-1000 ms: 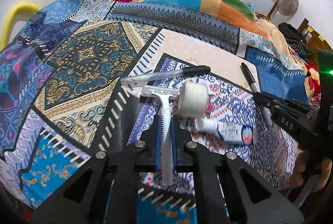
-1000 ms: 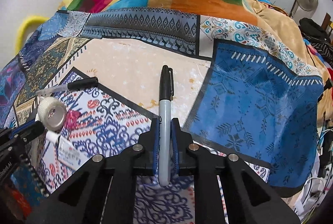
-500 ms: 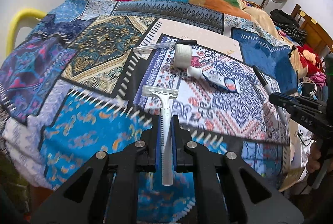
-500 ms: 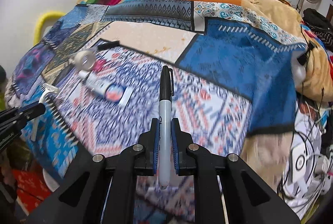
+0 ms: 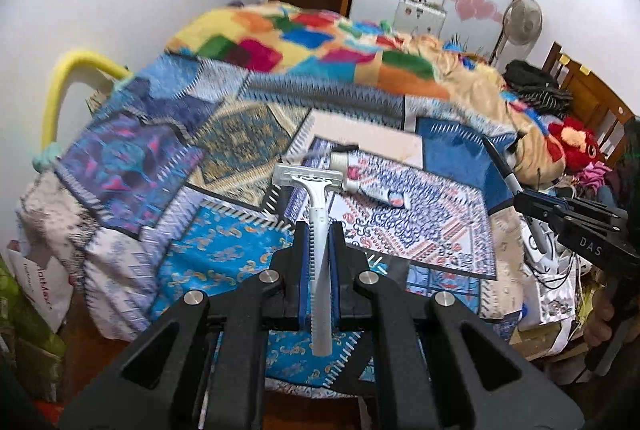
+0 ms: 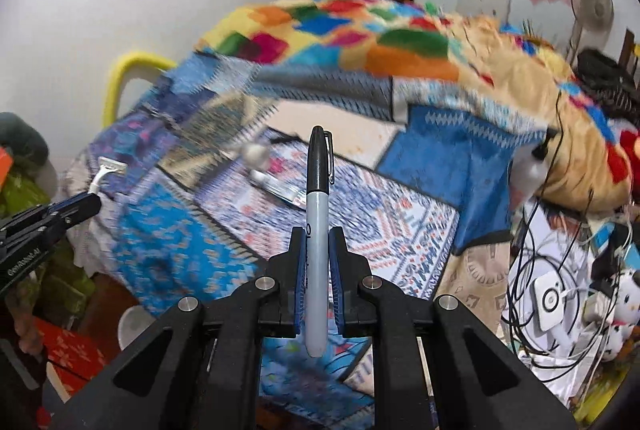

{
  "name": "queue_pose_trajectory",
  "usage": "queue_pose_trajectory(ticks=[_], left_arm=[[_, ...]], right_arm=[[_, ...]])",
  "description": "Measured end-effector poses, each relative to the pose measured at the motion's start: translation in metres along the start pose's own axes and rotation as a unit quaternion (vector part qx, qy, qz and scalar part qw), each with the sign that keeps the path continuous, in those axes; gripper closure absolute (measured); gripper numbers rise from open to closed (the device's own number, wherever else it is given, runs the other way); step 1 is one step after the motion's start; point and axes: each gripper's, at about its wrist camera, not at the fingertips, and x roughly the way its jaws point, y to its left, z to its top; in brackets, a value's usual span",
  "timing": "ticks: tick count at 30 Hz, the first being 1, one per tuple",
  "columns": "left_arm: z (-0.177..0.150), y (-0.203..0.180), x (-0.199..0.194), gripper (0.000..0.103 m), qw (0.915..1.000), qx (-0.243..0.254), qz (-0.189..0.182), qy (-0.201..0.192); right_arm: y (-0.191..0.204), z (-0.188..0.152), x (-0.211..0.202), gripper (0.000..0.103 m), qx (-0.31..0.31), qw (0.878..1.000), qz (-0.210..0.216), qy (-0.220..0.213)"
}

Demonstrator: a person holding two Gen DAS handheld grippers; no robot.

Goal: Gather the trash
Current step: 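Carry the razor and marker off the bed over the white bin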

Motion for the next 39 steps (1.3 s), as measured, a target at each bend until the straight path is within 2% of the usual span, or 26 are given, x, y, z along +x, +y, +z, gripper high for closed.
queue_pose_trajectory(ticks=[9, 21, 30, 39], left_arm=[[-0.016, 0.014, -0.091, 0.095, 0.9985, -0.004, 0.004, -0.055], [-0.064, 0.079, -0.181, 0.095, 0.9947, -0.043, 0.036, -0.087], [-0.109, 0.135, -0.206, 0.095, 0.9919, -0.082, 0.067, -0.071], [-0.15, 0.189, -0.214, 0.095, 0.9855, -0.129, 0.101, -0.046]], right_arm=[[0.063, 0.005, -0.07, 0.093, -0.032, 0.997, 0.035, -0.055], [0.156, -0.014, -0.108, 0.093, -0.087, 0.99, 0.087, -0.067], [0.228, -0.036, -0.107, 0.092, -0.128, 0.982, 0.124, -0.055], [0.294, -0.062, -0.08, 0.093, -0.172, 0.972, 0.163, -0.008]])
